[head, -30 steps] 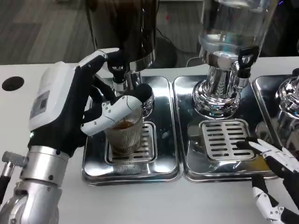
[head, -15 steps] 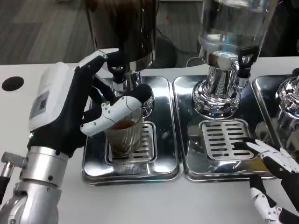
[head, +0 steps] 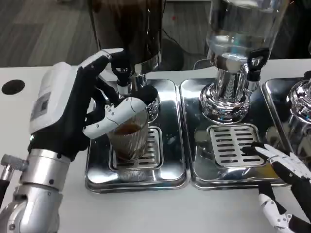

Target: Grasp the cup under the faucet to collect the drink, then remove the cup.

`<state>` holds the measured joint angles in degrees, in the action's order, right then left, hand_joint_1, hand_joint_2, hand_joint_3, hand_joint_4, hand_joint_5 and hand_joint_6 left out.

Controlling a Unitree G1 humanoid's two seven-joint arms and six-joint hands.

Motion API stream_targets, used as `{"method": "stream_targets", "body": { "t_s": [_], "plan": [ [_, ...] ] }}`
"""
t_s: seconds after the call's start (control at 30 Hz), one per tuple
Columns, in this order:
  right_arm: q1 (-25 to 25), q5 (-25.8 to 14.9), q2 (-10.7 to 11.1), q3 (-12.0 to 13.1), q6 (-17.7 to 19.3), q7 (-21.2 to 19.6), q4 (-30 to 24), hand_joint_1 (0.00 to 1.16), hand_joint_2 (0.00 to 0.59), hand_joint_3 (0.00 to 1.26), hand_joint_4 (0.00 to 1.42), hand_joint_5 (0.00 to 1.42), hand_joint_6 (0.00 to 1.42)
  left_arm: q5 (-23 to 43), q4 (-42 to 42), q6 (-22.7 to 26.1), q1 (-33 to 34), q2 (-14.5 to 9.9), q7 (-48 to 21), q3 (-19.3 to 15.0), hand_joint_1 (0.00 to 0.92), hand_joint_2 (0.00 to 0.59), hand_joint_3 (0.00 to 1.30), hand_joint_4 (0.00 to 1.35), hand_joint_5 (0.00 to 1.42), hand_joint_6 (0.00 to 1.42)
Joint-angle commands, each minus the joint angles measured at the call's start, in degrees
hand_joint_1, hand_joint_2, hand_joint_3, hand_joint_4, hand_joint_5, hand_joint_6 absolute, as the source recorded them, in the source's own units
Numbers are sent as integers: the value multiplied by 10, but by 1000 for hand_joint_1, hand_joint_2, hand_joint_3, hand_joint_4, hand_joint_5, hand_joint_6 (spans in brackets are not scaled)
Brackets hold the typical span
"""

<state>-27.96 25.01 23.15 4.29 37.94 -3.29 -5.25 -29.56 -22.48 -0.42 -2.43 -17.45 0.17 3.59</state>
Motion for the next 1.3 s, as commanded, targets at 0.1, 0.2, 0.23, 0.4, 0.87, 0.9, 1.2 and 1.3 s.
{"method": "stream_targets", "body": {
  "t_s": [0.1, 0.2, 0.23, 0.4, 0.87, 0.9, 1.2, 1.3],
  "plan": [
    [4, 3, 2, 0, -3, 3, -3, 485, 562, 213, 122, 121, 43, 6, 12, 2, -2, -5, -13, -6, 41, 38, 383, 338, 736, 871],
    [4, 3, 2, 0, -3, 2, -2, 486, 562, 212, 122, 125, 43, 6, 14, -2, -1, -4, -8, -8, 40, 37, 353, 301, 704, 871],
    [4, 2, 2, 0, -2, 2, -1, 486, 562, 212, 122, 126, 43, 7, 14, -4, 0, -3, -5, -10, 40, 37, 336, 283, 703, 871],
    [5, 1, 3, -1, -2, 3, 0, 487, 562, 212, 128, 129, 43, 15, 18, -14, 2, 0, 5, -22, 43, 41, 277, 207, 678, 871],
    [6, -3, -3, -7, -5, 6, -2, 488, 562, 212, 131, 132, 43, -3, 4, -23, -29, -18, 14, -71, 2, 28, 218, 133, 239, 595],
    [6, -4, -3, -8, -5, 6, -2, 487, 560, 212, 131, 132, 43, -4, 5, -21, -33, -22, 12, -75, 0, 28, 218, 131, 236, 589],
    [7, -34, -8, -12, -13, 22, -3, 477, 455, 218, 132, 153, 59, -5, 15, -27, -92, -48, 4, -115, 0, 22, 218, 130, 231, 559],
    [21, -80, -2, -15, -37, 57, -4, 518, 355, 238, 157, 187, 90, -1, 17, -33, -119, -59, -3, -123, 0, 27, 218, 136, 224, 554]
  ]
}}
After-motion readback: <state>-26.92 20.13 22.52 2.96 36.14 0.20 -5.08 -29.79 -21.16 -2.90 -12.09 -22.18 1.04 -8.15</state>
